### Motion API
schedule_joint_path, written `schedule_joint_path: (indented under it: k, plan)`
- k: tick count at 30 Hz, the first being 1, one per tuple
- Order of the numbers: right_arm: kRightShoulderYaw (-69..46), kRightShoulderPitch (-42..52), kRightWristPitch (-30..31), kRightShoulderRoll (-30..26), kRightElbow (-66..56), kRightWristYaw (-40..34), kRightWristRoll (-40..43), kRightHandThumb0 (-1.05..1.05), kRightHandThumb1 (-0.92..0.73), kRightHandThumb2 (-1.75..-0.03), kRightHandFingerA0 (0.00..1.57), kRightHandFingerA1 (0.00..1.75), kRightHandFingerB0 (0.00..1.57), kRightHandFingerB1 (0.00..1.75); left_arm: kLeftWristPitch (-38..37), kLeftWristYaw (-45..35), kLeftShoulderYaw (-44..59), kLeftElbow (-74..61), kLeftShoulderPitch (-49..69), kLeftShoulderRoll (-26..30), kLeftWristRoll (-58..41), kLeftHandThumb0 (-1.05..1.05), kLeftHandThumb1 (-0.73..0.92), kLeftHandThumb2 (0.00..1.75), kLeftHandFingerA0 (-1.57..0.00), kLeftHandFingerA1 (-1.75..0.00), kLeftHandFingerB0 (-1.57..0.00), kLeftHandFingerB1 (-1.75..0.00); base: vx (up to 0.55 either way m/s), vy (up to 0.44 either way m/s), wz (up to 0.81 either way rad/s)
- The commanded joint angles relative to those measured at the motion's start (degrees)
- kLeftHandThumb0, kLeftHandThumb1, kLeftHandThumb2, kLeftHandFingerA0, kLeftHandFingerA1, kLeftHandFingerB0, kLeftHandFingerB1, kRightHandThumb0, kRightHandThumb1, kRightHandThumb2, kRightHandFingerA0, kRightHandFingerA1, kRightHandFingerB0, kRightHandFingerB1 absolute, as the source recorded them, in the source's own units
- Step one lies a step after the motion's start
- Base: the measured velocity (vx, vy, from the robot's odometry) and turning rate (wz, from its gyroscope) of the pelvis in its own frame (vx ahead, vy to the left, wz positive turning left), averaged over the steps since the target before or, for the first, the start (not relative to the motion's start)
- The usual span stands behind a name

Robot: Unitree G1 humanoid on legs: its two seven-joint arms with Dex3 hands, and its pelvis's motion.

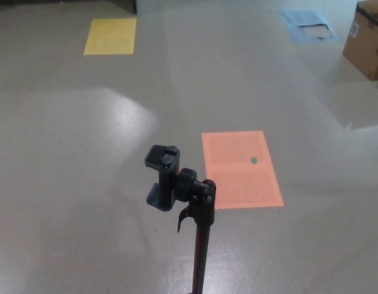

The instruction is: A phone stand is kept on the floor and the robot uses both its hands to grab it and uses its left hand to extend the phone stand by pulling it upwards

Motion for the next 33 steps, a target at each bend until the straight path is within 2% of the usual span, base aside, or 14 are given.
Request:
schedule_joint_path:
  k: [1, 10, 12, 14, 15, 16, 18, 19, 22, 23, 25, 26, 30, 33]
  plan:
    - [0.07, 14.71, -33.04, -4.57, -17.58, -8.15, -6.8, -0.89, -0.88, -1.19, 0.01, 0.31, 0.0, 0.1, -38.44, -12.12, 6.99, -16.14, 14.32, -3.53, -21.45, -0.66, 0.81, 0.65, -0.45, -0.38, -0.45, -0.35, 0.0, 0.0, 0.0]
    - [0.69, 14.99, -33.26, -3.81, -17.82, -7.91, -6.97, -0.88, -0.83, -1.13, 0.04, 0.31, 0.02, 0.14, -37.25, -14.3, 8.25, -17.85, 15.61, -4.12, -23.12, -0.66, 0.8, 0.64, -0.45, -0.37, -0.44, -0.35, 0.0, 0.0, 0.0]
    - [0.57, 14.26, -30.0, -3.39, -22.67, -5.03, -4.52, -0.89, -0.84, -1.15, 0.01, 0.25, 0.0, 0.1, -37.32, -12.9, 8.65, -20.0, 13.11, -3.3, -21.95, -0.65, 0.82, 0.65, -0.45, -0.37, -0.43, -0.34, 0.0, 0.0, 0.0]
    - [0.79, 12.66, -31.05, -3.19, -21.79, -4.78, -4.06, -0.87, -0.78, -1.1, 0.01, 0.31, 0.0, 0.14, -36.46, -12.12, 8.89, -21.31, 12.31, -2.83, -20.81, -0.66, 0.81, 0.64, -0.46, -0.36, -0.42, -0.34, 0.0, 0.0, 0.0]
    - [1.25, 10.5, -31.79, -2.86, -20.84, -4.81, -4.14, -0.85, -0.74, -1.07, 0.01, 0.34, 0.0, 0.19, -34.26, -12.06, 8.96, -23.88, 11.5, -2.11, -20.9, -0.69, 0.77, 0.67, -0.44, -0.36, -0.39, -0.33, 0.0, 0.0, 0.0]
    - [1.61, 9.39, -30.09, -2.58, -21.8, -4.08, -3.85, -0.87, -0.73, -1.07, 0.01, 0.31, 0.0, 0.17, -31.88, -11.4, 8.84, -26.77, 10.73, -1.8, -20.76, -0.71, 0.67, 1.04, -0.37, -0.51, -0.3, -0.46, 0.0, 0.0, 0.0]
    - [2.25, 7.47, -25.95, -2.18, -24.9, -2.25, -3.12, -0.89, -0.73, -1.07, 0.01, 0.29, 0.0, 0.15, -25.15, -10.41, 7.91, -34.95, 9.38, -1.58, -21.91, -0.71, 0.65, 1.03, -0.37, -0.51, -0.28, -0.46, 0.0, 0.0, 0.0]
    - [2.23, 6.77, -24.89, -2.19, -25.83, -2.32, -3.73, -0.91, -0.73, -1.08, 0.01, 0.3, 0.0, 0.14, -23.89, -9.32, 7.86, -37.01, 8.29, -1.44, -20.71, -0.7, 0.77, 0.67, -0.41, -0.35, -0.35, -0.32, 0.0, 0.0, 0.0]
    - [2.26, 6.59, -24.29, -2.22, -26.5, -2.33, -3.98, -0.91, -0.73, -1.08, 0.01, 0.3, 0.0, 0.14, -22.65, -9.2, 8.13, -38.61, 8.01, -1.73, -20.29, -0.7, 0.77, 0.67, -0.41, -0.35, -0.35, -0.32, 0.0, 0.0, 0.0]
    - [2.67, 5.67, -22.51, -2.05, -27.82, -1.2, -3.36, -0.89, -0.68, -1.04, 0.0, 0.28, 0.0, 0.13, -19.67, -8.92, 7.76, -42.03, 6.42, -0.64, -20.45, -0.68, 0.81, 0.64, -0.34, -0.34, -0.31, -0.31, 0.0, 0.0, 0.0]
    - [3.79, 2.95, -19.17, -1.99, -29.9, 0.57, -3.71, -0.87, -0.66, -1.02, 0.0, 0.27, 0.0, 0.13, -11.42, -7.27, 7.17, -51.01, 3.44, 2.15, -19.46, -0.71, 0.81, 0.64, -0.32, -0.33, -0.31, -0.31, 0.0, 0.0, 0.0]
    - [4.05, 2.07, -18.73, -1.92, -30.03, 0.97, -3.33, -0.87, -0.65, -1.01, 0.0, 0.26, 0.0, 0.13, -10.02, -7.5, 7.18, -51.63, 2.29, 2.99, -19.04, -0.75, 0.82, 0.66, -0.3, -0.31, -0.29, -0.3, 0.0, 0.0, 0.0]
    - [4.89, -0.16, -16.51, -1.69, -30.93, 1.7, -3.52, -0.92, -0.68, -1.05, 0.0, 0.25, 0.0, 0.12, -6.13, -7.69, 7.06, -51.71, -1.64, 4.69, -17.16, -0.82, 0.84, 0.66, -0.31, -0.31, -0.29, -0.3, 0.0, 0.0, 0.0]
    - [5.67, -0.48, -14.82, -2.33, -31.78, 2.61, -4.18, -0.9, -0.64, -1.02, 0.0, 0.35, 0.0, 0.15, -5.84, -8.78, 5.97, -51.04, -3.34, 5.3, -15.5, -0.83, 0.88, 0.67, -0.3, -0.31, -0.28, -0.31, 0.0, 0.0, 0.0]
